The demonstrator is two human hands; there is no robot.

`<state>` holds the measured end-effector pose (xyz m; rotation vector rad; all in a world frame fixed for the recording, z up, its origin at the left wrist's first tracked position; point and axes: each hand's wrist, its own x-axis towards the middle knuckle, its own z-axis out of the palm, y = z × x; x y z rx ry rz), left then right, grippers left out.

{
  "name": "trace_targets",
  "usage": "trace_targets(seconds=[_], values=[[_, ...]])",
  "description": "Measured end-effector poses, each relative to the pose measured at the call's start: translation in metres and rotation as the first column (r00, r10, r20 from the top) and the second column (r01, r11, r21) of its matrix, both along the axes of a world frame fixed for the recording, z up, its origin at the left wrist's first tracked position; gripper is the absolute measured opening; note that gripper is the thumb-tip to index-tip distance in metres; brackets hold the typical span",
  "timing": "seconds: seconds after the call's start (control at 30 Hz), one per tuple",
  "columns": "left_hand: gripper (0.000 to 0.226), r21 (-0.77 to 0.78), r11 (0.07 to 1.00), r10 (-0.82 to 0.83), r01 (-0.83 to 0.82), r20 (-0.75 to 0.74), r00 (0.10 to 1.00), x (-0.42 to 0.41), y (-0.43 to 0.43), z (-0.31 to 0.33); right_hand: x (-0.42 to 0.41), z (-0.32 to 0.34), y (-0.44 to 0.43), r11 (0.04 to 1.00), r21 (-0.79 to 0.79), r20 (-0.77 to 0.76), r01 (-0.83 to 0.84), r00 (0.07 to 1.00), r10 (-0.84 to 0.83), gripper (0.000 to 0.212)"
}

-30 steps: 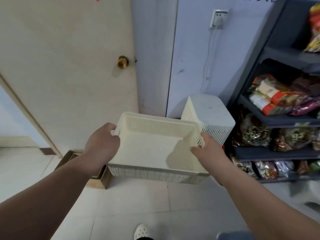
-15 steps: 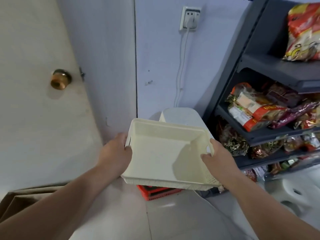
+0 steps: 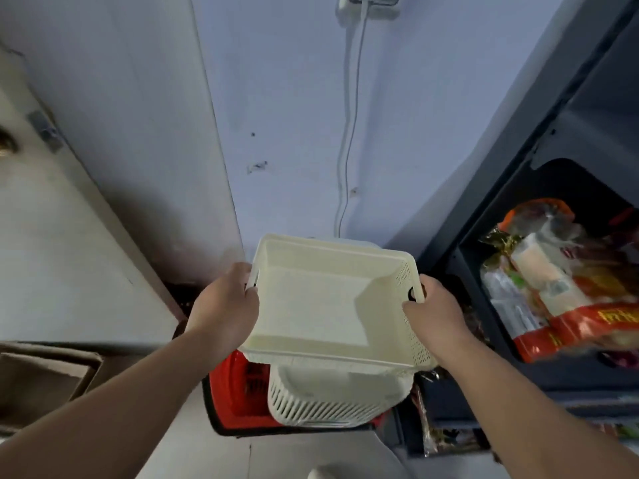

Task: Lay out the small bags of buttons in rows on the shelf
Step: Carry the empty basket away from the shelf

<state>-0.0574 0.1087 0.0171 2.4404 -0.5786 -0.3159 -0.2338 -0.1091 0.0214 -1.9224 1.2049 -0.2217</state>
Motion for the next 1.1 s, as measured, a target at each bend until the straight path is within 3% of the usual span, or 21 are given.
trace_targets(seconds=[0.2,0.57,0.97,1.1], values=[[0.033,0.097,0.993,0.057,-0.061,0.041,0.998,0.016,-0.05,-0.023,0.027,-0.029,-0.051,1.0,0.012,-0.002,-0.027,1.0,0.027,0.033],[0.035,0.125,0.987,0.1,-0.102,0.028,0.995,0.029,-0.067,-0.044,0.047,-0.058,-0.071,0.999,-0.01,0.051,-0.033,0.998,0.033,0.037],[0.036,0.17,0.985,0.004,0.001,-0.029,1.0,0.03,-0.067,-0.036,0.041,-0.048,-0.074,0.996,-0.01,-0.022,-0.089,0.996,0.089,0.044],[0.038,0.198,0.98,-0.003,0.003,-0.003,1.0,0.024,-0.062,-0.031,0.04,-0.046,-0.078,0.99,-0.002,-0.056,-0.141,0.988,0.141,0.034]])
